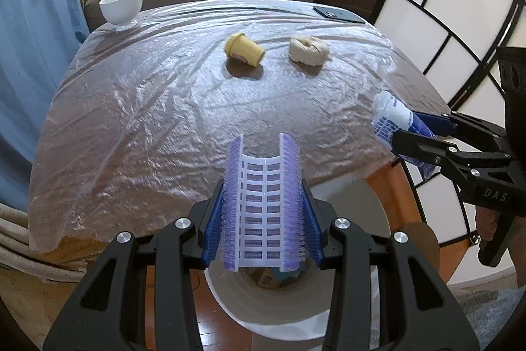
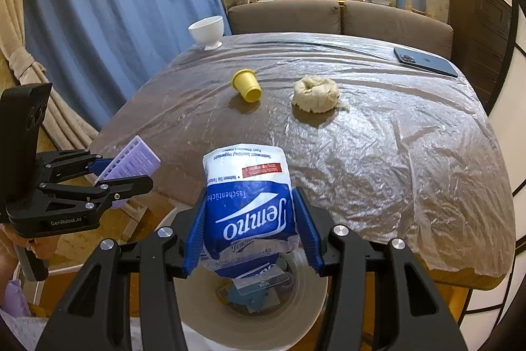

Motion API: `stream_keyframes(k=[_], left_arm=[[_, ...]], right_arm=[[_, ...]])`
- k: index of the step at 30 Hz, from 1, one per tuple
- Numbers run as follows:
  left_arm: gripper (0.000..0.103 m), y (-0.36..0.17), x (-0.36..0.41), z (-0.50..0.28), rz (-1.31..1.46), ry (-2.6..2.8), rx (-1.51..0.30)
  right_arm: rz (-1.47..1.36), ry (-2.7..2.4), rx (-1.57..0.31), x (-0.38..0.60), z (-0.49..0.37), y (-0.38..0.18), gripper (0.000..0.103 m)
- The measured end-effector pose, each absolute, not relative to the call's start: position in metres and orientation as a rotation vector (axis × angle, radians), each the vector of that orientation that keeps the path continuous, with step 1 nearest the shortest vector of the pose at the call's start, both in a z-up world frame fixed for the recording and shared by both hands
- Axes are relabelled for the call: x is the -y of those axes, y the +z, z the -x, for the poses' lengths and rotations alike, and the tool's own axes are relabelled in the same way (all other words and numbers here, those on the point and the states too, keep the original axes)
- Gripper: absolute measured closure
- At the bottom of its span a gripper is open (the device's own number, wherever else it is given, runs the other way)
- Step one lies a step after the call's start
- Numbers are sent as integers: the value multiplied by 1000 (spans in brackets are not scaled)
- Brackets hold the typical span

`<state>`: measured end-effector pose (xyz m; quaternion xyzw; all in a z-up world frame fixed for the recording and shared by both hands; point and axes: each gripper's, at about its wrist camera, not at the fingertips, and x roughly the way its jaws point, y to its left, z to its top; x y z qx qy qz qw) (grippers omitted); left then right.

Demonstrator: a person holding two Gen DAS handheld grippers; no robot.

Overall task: Collect trash
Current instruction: 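Carry the purple roller with the left tool while the right tool carries the Tempo pack to the bin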

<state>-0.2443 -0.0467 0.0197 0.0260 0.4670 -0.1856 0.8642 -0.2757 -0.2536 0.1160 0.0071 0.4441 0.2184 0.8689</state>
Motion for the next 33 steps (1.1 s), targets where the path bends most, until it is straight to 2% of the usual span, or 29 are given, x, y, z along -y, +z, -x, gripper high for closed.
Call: stream_keyframes(k=[33], left_arm=[[59, -48, 80, 275, -141, -471, -1138]], right_arm=[[40, 513, -1114, 252, 310, 56, 54]])
